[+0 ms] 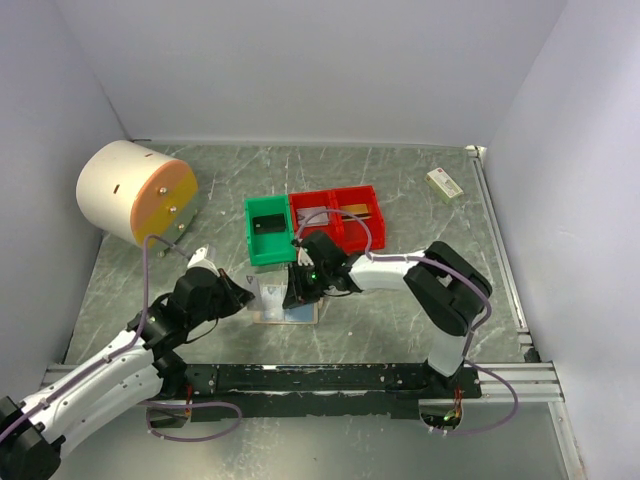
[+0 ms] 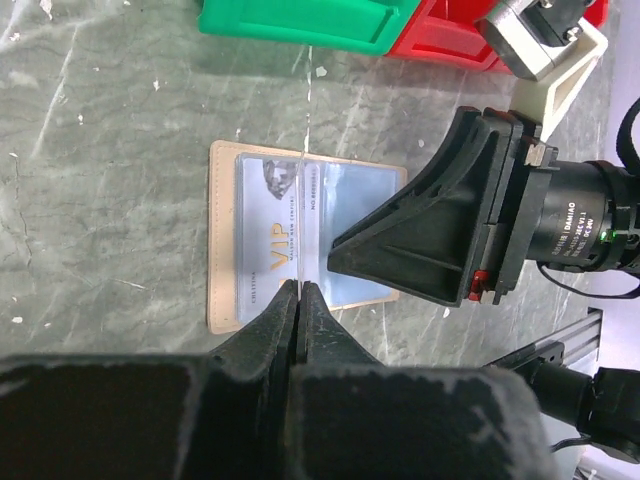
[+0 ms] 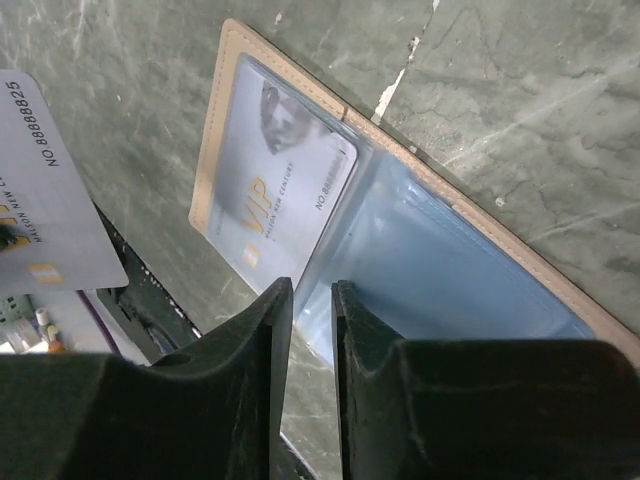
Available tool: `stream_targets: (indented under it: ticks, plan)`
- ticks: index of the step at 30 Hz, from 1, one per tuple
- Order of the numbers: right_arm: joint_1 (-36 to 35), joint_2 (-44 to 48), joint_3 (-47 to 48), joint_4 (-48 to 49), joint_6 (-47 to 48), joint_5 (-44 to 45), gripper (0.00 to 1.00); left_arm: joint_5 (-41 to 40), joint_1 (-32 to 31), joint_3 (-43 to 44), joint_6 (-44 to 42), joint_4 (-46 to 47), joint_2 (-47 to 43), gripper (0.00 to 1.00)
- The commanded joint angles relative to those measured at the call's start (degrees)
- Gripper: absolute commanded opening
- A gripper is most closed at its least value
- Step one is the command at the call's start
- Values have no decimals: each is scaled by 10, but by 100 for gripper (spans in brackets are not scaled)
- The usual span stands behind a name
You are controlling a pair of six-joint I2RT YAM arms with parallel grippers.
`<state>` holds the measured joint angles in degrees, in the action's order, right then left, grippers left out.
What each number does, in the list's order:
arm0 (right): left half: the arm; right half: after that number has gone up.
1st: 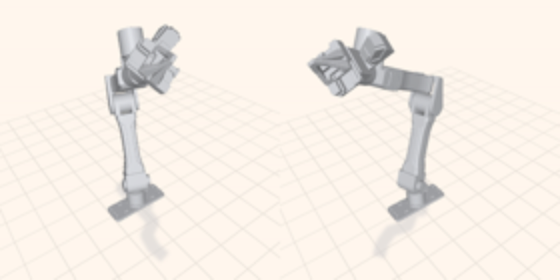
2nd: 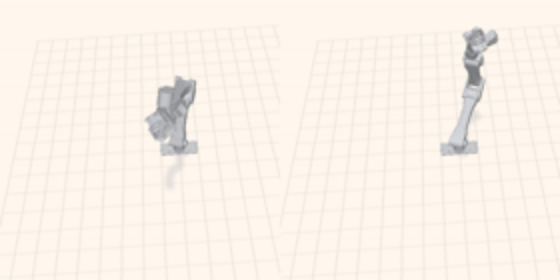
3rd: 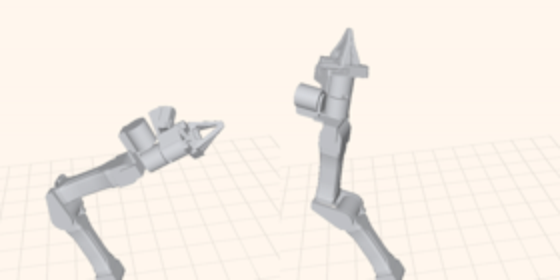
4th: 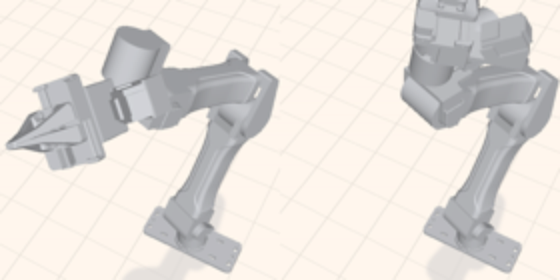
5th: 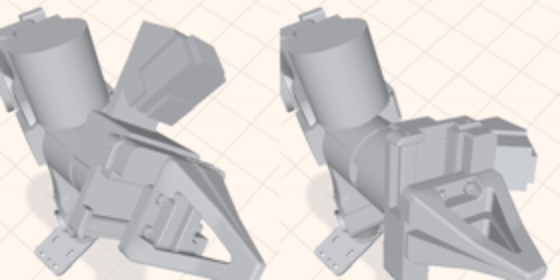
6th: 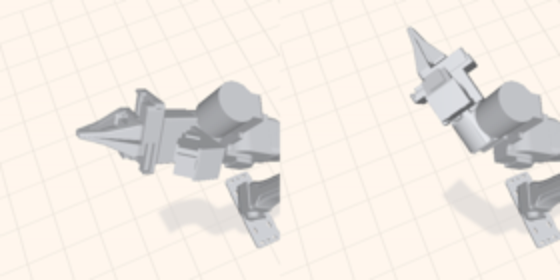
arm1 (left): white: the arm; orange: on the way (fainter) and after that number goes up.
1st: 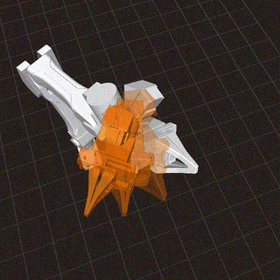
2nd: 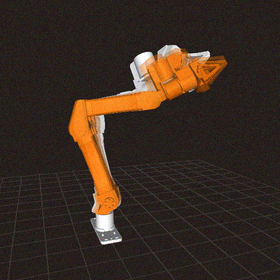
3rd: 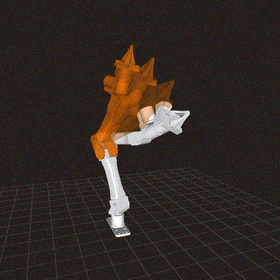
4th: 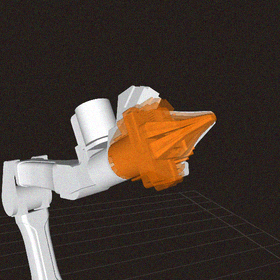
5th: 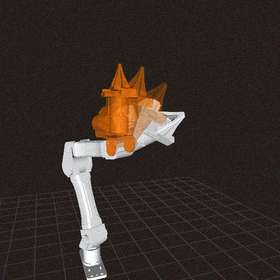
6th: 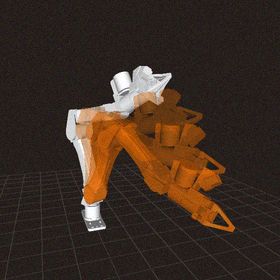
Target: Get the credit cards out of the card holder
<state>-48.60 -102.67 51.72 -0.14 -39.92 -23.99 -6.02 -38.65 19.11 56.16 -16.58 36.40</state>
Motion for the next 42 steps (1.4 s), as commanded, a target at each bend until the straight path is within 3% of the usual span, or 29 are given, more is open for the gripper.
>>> stream_targets:
  ticks: [1, 5, 9, 15, 20, 24, 29, 42]
  plan:
    - [0, 23, 2, -4, 16, 12, 24, 13, 3, -2, -4, 21, -11, 7]
    - [2, 74, -6, 15, 16, 36, 30, 36, 2, -14, -6, 58, -19, 7]
    - [20, 137, -44, 82, 1, 48, 49, 71, 3, -44, -1, 134, -39, 7]
    - [111, 186, -120, 229, -47, -63, 58, 125, 3, -94, 17, 253, -51, 7]
    - [176, 195, -194, 415, -126, -189, 59, 172, 4, -129, 38, 361, -58, 7]
    - [178, 188, -194, 450, -144, -249, 59, 205, 4, -135, 53, 423, -51, 7]
    - [173, 191, -223, 565, -209, -273, 57, 220, 5, -156, 82, 515, -39, 7]
    - [117, 170, -196, 586, -215, -292, 50, 231, 4, -175, 109, 656, 21, 7]
